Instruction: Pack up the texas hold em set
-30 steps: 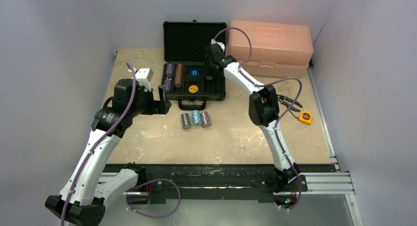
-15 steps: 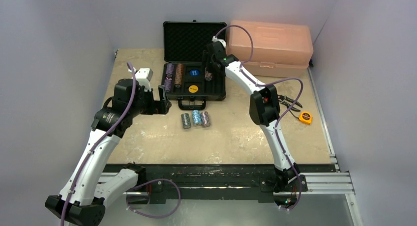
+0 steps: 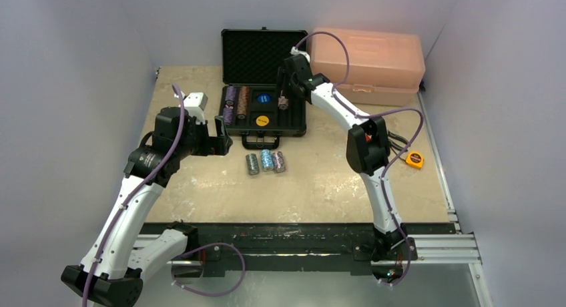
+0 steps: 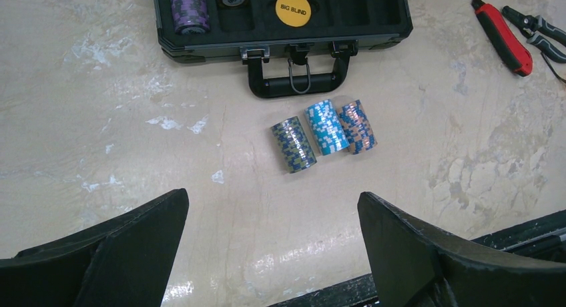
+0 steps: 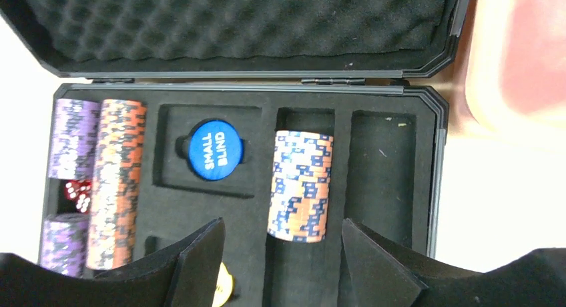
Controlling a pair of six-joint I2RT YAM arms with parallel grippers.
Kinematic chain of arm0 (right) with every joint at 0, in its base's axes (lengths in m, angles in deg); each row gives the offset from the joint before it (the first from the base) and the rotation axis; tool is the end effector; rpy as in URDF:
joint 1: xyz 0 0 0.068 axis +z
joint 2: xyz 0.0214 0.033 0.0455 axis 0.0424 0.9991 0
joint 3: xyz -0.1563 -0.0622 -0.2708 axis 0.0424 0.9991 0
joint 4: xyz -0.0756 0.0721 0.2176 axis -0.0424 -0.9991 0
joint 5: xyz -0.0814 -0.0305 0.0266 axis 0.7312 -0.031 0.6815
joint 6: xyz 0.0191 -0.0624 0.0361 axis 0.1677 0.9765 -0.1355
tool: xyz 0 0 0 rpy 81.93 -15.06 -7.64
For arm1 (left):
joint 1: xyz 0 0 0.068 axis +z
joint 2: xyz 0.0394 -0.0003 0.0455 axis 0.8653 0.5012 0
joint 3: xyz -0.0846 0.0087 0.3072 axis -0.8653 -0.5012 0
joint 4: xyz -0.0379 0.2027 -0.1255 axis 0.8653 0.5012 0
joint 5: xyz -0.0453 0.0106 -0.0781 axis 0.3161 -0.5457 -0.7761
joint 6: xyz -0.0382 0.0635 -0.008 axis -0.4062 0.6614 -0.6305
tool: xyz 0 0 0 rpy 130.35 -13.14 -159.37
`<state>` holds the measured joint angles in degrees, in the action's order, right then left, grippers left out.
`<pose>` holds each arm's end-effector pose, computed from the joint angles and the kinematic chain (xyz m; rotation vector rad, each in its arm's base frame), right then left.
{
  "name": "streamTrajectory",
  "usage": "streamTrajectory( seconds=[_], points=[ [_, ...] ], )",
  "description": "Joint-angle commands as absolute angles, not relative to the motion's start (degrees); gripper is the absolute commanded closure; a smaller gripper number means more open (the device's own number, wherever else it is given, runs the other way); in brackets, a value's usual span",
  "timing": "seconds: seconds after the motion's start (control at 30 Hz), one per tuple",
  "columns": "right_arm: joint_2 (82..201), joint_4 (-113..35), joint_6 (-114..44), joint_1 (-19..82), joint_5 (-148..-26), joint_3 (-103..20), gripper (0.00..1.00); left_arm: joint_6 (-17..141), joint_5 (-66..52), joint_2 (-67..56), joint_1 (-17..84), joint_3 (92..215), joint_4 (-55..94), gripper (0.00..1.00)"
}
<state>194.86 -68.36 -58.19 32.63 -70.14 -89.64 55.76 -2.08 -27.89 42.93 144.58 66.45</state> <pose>0.4989 0.2788 0.2661 0.0795 2.2946 0.3690 0.1456 -0.0481 0.3826 0.0102 2.2080 -0.4070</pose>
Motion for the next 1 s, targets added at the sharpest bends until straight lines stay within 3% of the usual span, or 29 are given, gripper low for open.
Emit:
streamTrajectory(
  seconds=[0.0, 0.2, 0.43, 0.97],
  points=[
    [189.2, -65.7, -57.4, 32.6, -72.6, -86.5, 0.34, 57.2, -1.6, -27.9, 43.1, 145.3, 65.6, 0.00],
    [187.8, -64.9, -57.3, 33.1, -74.1, -83.0, 0.52, 57.2, -1.4, -27.7, 43.1, 145.3, 65.6, 0.00],
    [187.8, -64.1, -58.0, 33.7, -74.5, -80.8, 0.66, 57.2, -1.4, -27.6, 43.1, 145.3, 65.8, 0.00],
    [191.2, -63.6, -58.9, 33.9, -73.6, -82.3, 0.80, 57.2, -2.0, -27.5, 43.1, 145.4, 65.7, 0.01]
  ],
)
